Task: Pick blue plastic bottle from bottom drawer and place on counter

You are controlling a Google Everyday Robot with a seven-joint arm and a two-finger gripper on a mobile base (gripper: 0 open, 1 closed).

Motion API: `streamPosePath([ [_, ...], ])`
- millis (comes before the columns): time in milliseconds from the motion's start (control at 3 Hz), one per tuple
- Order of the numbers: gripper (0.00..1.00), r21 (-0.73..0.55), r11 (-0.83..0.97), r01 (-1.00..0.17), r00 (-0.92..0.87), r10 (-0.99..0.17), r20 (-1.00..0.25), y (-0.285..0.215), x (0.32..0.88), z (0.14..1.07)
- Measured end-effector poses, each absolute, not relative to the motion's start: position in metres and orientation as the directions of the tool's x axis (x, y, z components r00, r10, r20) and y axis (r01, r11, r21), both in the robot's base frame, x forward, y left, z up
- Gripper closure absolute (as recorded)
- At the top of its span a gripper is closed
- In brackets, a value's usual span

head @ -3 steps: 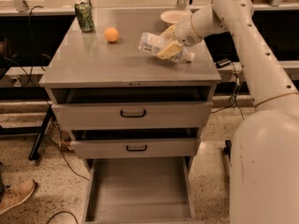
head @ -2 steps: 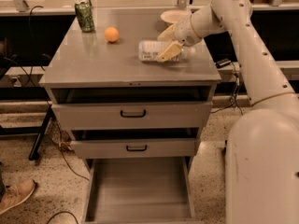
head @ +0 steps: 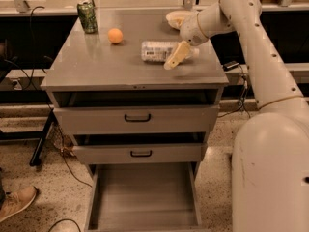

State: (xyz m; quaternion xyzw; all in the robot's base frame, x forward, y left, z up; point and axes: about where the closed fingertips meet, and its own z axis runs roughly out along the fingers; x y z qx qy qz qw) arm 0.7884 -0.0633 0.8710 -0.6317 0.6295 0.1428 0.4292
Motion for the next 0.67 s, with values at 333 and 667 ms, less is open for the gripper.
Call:
streamPosePath([
  [333,0.00,-0.433,0.182,-0.883,0.195,-0.696,-0.691,-0.082,0.775,0.899],
  [667,0.00,-0.572,0.245,-0.783,0.218,-0.754,-0.620,-0.125,0.739,0.966],
])
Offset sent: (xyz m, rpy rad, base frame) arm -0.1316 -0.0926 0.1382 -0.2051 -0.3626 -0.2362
